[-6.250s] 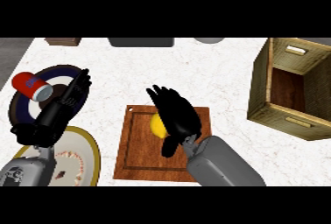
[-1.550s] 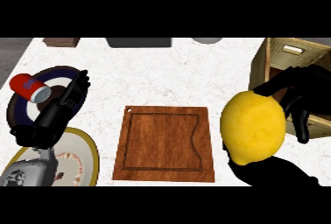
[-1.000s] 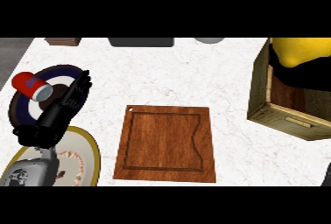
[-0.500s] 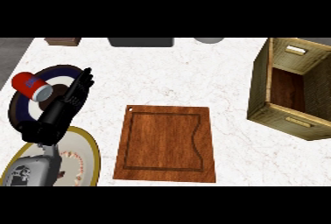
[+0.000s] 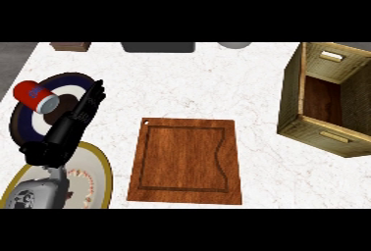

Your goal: Pick the lemon from the cutting board and place it in the basket

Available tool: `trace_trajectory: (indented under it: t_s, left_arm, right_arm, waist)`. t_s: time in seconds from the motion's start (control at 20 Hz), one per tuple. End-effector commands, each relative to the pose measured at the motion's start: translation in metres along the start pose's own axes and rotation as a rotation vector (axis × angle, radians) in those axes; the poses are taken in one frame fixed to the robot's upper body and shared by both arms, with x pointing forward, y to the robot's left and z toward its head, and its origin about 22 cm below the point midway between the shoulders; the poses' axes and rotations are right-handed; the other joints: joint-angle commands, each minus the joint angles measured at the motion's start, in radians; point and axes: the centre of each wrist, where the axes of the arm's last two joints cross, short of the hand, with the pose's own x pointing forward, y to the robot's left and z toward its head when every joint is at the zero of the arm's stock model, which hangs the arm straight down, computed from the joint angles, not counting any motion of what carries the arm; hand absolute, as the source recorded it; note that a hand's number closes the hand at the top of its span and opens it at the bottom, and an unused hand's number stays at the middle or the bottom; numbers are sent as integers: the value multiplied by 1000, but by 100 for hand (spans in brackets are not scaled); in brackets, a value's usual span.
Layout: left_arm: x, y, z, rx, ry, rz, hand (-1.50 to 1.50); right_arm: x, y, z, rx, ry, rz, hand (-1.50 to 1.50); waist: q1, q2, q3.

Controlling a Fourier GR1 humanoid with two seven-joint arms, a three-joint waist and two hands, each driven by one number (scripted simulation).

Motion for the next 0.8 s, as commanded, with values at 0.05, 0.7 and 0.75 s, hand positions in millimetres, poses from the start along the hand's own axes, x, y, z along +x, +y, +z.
trace_trajectory:
  t_s: [0.05,0.7,0.75]
  left_arm:
    - [13,15,4,-7,-7,-3,0]
    - [16,2,-12,7,-17,2,0]
    - [10,6,8,-8,16,-7,0]
  right_arm:
    - [-34,14,-10,-48,-29,24,150]
    - [-76,17,-47,-164,-55,-46,-150]
    - [-84,27,-39,-153,-72,-24,-150]
  waist:
    - [5,0,0]
    - [4,0,0]
    - [6,-1,0]
